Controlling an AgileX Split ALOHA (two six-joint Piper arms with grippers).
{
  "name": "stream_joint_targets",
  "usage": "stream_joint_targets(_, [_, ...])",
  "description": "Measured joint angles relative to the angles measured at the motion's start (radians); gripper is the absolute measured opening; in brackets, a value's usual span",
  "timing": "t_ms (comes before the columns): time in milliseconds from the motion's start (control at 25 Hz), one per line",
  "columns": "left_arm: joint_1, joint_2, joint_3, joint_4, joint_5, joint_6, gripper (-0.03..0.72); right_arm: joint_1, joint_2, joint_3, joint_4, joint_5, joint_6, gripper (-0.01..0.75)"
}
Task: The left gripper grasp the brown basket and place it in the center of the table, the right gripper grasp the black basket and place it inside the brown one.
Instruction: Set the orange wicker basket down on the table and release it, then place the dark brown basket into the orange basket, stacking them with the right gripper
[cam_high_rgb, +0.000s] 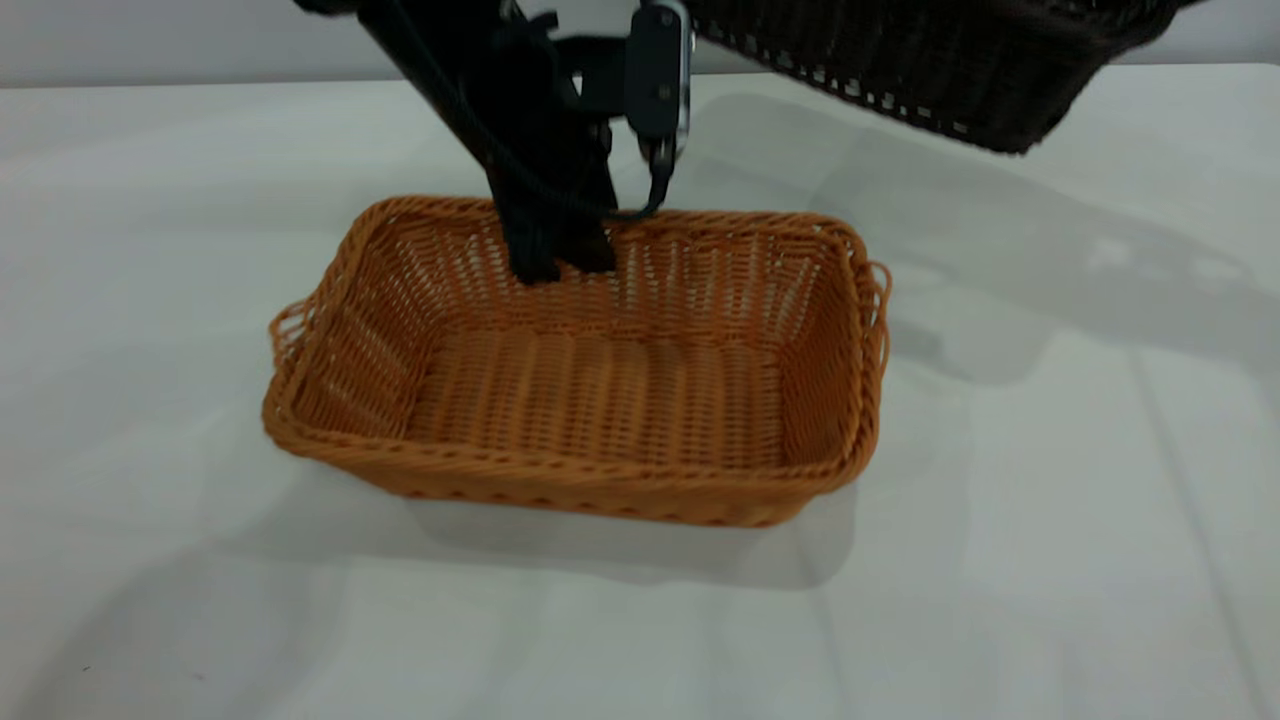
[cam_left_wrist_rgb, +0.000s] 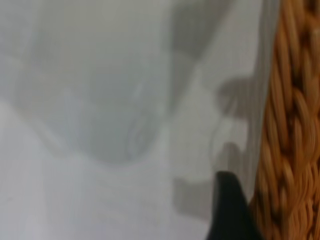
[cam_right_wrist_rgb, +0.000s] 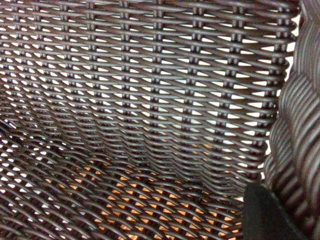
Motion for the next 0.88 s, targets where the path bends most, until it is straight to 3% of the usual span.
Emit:
stream_joint_targets(120, [0.0,-0.081,0.001,0.003,0.073,-0.039,0.455,0.0,0.0,-0.035,-0.002,0.029,0.001,0.081])
stream_joint_targets(360, [0.0,-0.378,0.001,0.083,0.417,-0.138,0.466,0.007,0.0,-0.05,-0.026,0.069,0.001,0.081])
stream_joint_targets(440, [0.0,-0.493,0.001,0.104,0.479,-0.162,0.466,0.034,0.0,-0.05,-0.053,0.07,0.001,0.081])
stream_joint_targets(760, [0.0,-0.791,0.001,0.109,0.465,-0.196,0.466,0.366,0.025,-0.052,-0.215,0.053,0.101,0.081])
stream_joint_targets(880, [0.0,-0.828,0.001,0.109,0.465,-0.199,0.466,0.442,0.059,-0.052,-0.215,0.002,0.15,0.081])
